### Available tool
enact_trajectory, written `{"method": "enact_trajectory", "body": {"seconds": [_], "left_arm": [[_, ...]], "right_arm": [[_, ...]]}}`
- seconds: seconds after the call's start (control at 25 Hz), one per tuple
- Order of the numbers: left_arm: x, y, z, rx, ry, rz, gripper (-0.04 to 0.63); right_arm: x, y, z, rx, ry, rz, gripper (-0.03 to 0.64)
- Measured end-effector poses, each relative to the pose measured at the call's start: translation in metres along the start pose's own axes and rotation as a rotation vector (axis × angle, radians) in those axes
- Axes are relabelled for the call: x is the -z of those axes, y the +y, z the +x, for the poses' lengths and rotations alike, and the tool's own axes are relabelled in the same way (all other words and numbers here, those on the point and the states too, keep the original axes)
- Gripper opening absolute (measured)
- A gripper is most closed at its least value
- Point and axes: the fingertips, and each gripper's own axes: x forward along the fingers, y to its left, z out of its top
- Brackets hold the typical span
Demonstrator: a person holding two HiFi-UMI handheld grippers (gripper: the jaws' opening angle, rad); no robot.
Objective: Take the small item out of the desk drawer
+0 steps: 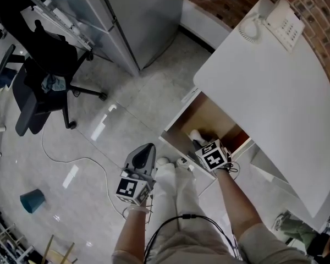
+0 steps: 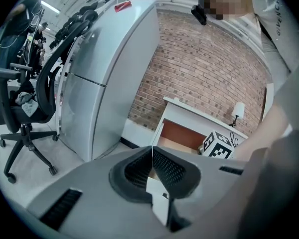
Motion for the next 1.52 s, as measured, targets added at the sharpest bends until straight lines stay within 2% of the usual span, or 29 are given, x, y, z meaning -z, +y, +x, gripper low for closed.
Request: {"method": "enact_trajectory", "body": {"seconds": [0.52, 1.0, 1.52], "left_arm": [[-0.049, -0.037, -0.01, 0.057, -0.013, 0.051, 0.008], [-0.092, -0.06, -0.024, 0.069, -0.038, 0.075, 0.009], [-0.137, -0.091, -0.031, 0.103, -0.08, 0.108, 0.008]], "right_arm": [[-0.022, 0.003, -0.101, 0.041, -0.201, 0.125, 0.149], [-0.043, 0.014, -0.193, 0.061, -0.386, 0.145, 0.149], [-0.06, 0.004, -0.277, 0.106, -0.567, 0.191, 0.149]]}}
